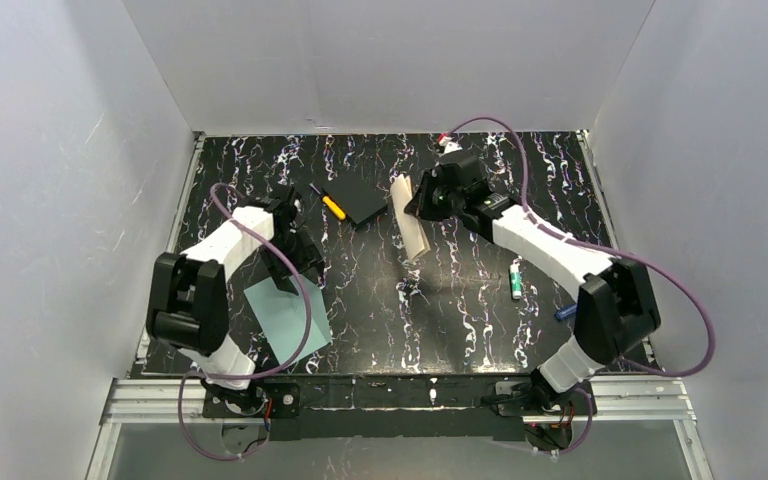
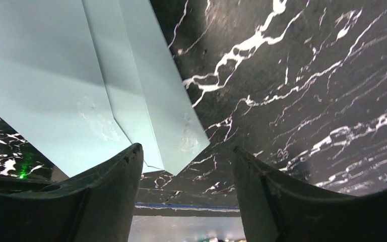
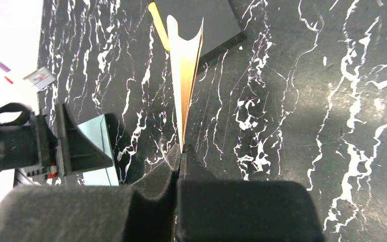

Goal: Place the letter into the envelope and seal it

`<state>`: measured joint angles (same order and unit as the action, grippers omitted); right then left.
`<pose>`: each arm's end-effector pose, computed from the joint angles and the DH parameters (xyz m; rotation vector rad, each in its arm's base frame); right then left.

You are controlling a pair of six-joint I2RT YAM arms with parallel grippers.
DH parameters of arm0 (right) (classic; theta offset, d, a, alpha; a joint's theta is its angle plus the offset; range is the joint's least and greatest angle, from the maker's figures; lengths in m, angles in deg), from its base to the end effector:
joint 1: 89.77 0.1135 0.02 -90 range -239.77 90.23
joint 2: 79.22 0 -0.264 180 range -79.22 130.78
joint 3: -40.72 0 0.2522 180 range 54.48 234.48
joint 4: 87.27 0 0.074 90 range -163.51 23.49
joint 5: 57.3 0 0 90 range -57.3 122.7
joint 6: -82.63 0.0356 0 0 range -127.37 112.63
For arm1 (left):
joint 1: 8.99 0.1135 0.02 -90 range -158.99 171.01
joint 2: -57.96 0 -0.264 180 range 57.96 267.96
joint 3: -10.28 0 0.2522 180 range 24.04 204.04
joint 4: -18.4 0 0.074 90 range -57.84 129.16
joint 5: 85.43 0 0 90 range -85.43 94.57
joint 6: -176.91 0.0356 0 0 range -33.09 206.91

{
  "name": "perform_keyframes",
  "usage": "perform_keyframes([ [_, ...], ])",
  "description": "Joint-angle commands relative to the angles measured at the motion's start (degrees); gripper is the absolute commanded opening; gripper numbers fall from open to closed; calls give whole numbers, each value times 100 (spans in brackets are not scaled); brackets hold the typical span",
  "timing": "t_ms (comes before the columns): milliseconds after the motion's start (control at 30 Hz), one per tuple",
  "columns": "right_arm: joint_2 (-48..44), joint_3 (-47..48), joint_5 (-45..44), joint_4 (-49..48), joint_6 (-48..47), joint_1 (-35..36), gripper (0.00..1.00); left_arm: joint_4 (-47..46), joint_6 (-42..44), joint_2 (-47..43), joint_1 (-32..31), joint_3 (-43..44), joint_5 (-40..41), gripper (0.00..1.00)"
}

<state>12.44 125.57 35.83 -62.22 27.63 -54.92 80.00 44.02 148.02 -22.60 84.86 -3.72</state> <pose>0.3034 0.2137 0.2897 -0.0309 2.2263 0.7584 0.2785 -0.0727 0.2037 -0.7322 2.9002 -0.3513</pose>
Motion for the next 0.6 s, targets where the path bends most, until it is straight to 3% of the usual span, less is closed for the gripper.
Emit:
perform_keyframes([
  [0,-690,-242,-457,-320,-204,-5,1,742,-72,544,-249,744,835,61],
  [100,-926,-447,-615,-382,-225,-5,1,1155,-164,907,-366,1082,1064,52],
  [367,-1508,-886,-966,-523,-329,-5,1,1466,-162,1330,-470,1231,1063,46],
  [467,-1616,-936,-1044,-522,-358,-5,1,1516,-162,1475,-497,1362,1072,33],
  [567,-1676,-946,-1055,-509,-375,-5,1,1509,-145,1539,-543,1589,854,12],
])
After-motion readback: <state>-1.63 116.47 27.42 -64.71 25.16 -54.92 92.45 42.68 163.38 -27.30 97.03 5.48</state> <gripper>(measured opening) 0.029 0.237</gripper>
